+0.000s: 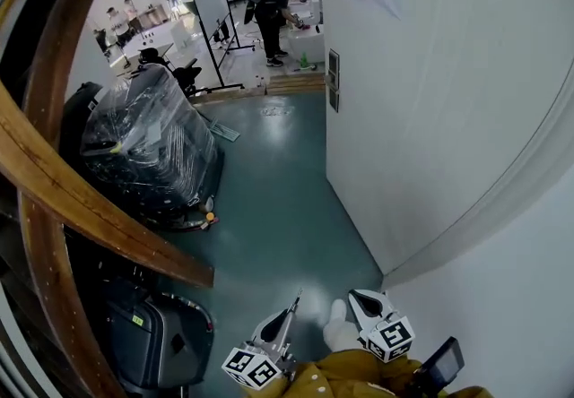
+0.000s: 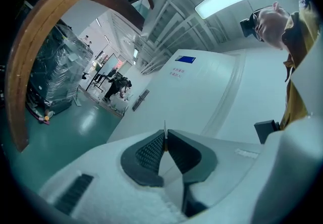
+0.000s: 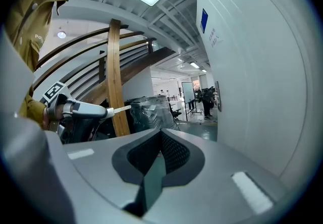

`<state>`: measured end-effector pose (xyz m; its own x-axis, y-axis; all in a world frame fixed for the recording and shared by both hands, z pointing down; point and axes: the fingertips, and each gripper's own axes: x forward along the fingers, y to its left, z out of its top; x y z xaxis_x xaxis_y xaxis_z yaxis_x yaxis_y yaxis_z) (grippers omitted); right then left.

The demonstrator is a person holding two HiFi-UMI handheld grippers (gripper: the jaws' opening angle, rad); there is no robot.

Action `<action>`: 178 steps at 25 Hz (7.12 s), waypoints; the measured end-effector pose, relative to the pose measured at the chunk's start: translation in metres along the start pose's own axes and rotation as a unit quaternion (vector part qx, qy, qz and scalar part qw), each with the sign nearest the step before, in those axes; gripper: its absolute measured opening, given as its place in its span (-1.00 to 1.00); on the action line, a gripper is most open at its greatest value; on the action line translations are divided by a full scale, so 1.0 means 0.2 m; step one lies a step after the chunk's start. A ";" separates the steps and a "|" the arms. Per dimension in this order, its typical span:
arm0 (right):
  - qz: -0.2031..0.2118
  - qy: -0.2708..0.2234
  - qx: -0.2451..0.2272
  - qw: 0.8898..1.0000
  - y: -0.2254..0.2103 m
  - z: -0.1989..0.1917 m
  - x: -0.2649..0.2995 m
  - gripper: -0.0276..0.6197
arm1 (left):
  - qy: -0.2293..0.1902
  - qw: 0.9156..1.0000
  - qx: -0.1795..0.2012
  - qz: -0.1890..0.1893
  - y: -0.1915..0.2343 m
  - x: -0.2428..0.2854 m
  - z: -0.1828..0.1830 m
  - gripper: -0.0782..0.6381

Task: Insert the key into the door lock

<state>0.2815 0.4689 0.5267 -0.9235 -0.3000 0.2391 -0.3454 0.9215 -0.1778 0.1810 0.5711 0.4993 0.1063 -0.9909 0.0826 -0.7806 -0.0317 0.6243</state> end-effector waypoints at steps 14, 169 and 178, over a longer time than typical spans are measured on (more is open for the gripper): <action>0.000 -0.003 -0.015 1.000 -0.83 0.40 0.53 -0.90 | -0.001 1.000 -0.005 0.005 0.22 0.97 0.42 -0.71; -0.103 0.004 -0.074 0.992 -2.31 1.14 2.57 -0.90 | 0.206 0.934 0.242 -0.161 1.45 3.64 1.46 -0.78; -0.074 -0.014 -0.063 0.995 -2.26 1.23 2.64 -0.90 | 0.141 0.941 0.291 -0.097 1.24 3.38 1.52 -0.78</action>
<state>-0.0915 -0.1661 0.4988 -0.8687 -0.4403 0.2270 -0.4564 0.8895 -0.0213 -0.1286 -0.1459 0.4739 0.3760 -0.8879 0.2649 -0.9265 -0.3552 0.1244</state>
